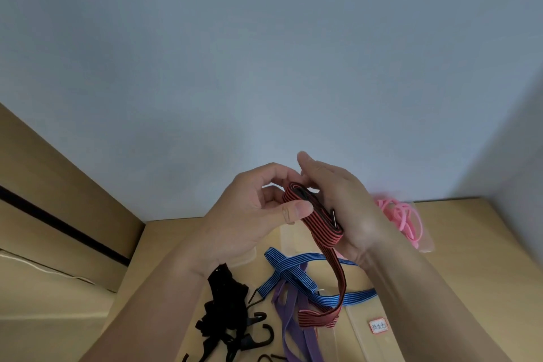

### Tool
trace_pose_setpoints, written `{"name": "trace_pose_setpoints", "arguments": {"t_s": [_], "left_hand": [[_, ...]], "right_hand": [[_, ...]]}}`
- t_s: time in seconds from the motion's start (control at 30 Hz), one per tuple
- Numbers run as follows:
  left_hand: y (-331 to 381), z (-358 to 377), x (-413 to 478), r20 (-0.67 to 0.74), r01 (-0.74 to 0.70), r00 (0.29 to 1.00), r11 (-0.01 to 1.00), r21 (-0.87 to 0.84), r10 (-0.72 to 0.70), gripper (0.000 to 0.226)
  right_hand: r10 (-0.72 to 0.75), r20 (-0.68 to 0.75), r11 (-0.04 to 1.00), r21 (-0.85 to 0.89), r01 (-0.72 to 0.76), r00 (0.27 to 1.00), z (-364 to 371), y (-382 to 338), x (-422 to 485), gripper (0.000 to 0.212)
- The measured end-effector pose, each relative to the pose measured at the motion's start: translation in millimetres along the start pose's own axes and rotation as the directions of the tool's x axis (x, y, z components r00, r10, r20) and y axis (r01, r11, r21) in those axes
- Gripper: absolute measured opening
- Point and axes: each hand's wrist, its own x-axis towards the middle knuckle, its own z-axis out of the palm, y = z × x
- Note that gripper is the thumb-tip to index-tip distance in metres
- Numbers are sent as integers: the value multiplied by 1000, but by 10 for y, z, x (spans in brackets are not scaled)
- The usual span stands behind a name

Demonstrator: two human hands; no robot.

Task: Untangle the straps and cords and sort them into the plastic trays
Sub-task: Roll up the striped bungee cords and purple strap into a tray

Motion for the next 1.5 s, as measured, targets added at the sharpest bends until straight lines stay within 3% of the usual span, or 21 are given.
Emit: {"name": "trace_pose_setpoints", "arguments": {"t_s": [0.17,0.3,0.37,0.5,0.57,0.63,0.73,0.8,0.87,0.93,1.0,1.07,1.17,1.27,1.33,1.4,1.5], "left_hand": [[-47,-37,-19,46,4,999,998,-63,-1,21],[-80,20,25,-232,-94,973,949,-300,23,18],[-94,88,41,-362,-181,930,930,-319,58,22],[-164,286,93,-591,-279,784,958,-61,191,23],[-229,280,131,-620,-389,657,897,208,429,25],[-336,197,175,-461,-472,545,711,522,700,24],[-389,114,165,-214,-470,452,435,768,866,33],[-361,71,139,-132,-467,478,378,799,868,34],[-349,12,115,-90,-492,602,457,741,794,28],[-272,17,46,-139,-482,755,686,546,641,26],[-145,68,-19,-294,-301,882,921,248,368,25],[-31,99,-15,-384,-92,919,995,24,94,24],[39,78,11,-302,-14,952,980,-201,-48,36],[52,81,10,-330,-43,944,981,-188,-21,20],[-2,98,35,-421,-95,904,995,-40,69,17],[-103,96,82,-501,-179,823,960,217,267,20],[-258,64,121,-336,-316,672,665,676,660,20]], "right_hand": [[41,-4,995,-86,-41,999,-78,35,3,50],[-47,124,990,-128,63,991,-108,56,-8,84],[-131,134,975,-163,152,982,-71,105,-7,86],[-201,32,961,-188,203,979,82,186,-50,49],[-121,-14,988,-95,119,993,129,183,-79,47],[-30,-39,999,-46,29,999,146,137,-105,51],[27,-47,999,-39,-29,999,144,73,-112,64],[49,-52,999,11,-48,997,132,80,-91,63],[36,-67,998,50,-33,997,107,104,-64,50],[-12,-87,999,36,15,996,70,109,-43,35],[-69,-85,998,-6,68,994,51,101,-31,30],[-138,-59,989,-53,135,989,58,101,-19,33],[-218,-19,966,-147,213,976,73,122,1,37],[-215,2,964,-161,213,977,64,129,-1,41],[-167,-24,980,-112,163,986,75,122,-18,43],[-74,-68,997,-25,73,995,92,103,-29,45],[65,-88,995,80,-58,994,107,54,-33,44]]}}
